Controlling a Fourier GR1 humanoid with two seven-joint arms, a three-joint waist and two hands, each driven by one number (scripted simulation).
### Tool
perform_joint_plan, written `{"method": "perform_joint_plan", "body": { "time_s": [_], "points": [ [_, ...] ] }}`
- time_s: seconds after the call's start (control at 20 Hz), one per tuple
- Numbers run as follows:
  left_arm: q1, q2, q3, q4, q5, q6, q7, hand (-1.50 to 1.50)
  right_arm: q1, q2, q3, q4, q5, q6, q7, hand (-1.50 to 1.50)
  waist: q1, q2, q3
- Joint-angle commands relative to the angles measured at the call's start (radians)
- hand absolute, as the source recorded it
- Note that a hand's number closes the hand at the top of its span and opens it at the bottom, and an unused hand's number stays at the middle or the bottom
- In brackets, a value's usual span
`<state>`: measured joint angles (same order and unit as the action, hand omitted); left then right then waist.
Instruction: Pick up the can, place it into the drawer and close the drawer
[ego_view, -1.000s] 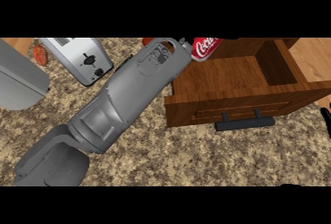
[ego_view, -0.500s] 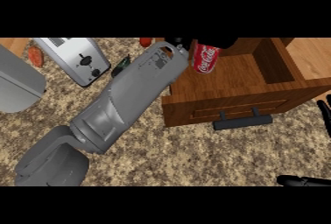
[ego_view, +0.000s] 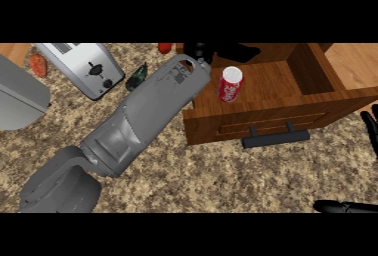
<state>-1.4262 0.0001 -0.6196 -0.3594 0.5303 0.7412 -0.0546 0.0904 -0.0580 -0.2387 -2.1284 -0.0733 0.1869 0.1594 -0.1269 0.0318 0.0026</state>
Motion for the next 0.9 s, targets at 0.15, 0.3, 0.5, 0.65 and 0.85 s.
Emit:
{"method": "perform_joint_plan", "body": {
  "time_s": [0.15, 0.3, 0.5, 0.65, 0.85],
  "points": [
    [0.032, 0.0, -0.01, -0.019, 0.053, 0.057, -0.027, -1.5, 0.021, -0.017, 0.008, -0.052, 0.051, 0.008, -0.035, -1.5, -0.004, -0.002, -0.001],
    [0.021, 0.0, 0.007, -0.023, 0.079, 0.034, -0.033, -1.5, 0.018, -0.047, 0.01, -0.055, 0.158, 0.002, -0.1, -1.5, 0.008, -0.002, -0.001],
    [0.023, 0.0, 0.004, -0.032, 0.114, 0.067, -0.033, -1.5, 0.006, -0.101, 0.043, -0.098, 0.213, 0.039, -0.108, -1.5, -0.01, 0.002, -0.001],
    [0.032, 0.0, -0.001, -0.064, 0.138, 0.055, -0.05, -1.5, -0.033, -0.109, 0.057, -0.09, 0.294, 0.007, -0.117, -1.5, 0.021, -0.005, -0.001],
    [-0.002, 0.0, 0.024, -0.062, 0.172, 0.057, -0.07, -1.5, -0.058, -0.142, 0.102, -0.084, 0.402, 0.008, -0.143, -1.5, 0.029, -0.005, -0.001]
  ]
}}
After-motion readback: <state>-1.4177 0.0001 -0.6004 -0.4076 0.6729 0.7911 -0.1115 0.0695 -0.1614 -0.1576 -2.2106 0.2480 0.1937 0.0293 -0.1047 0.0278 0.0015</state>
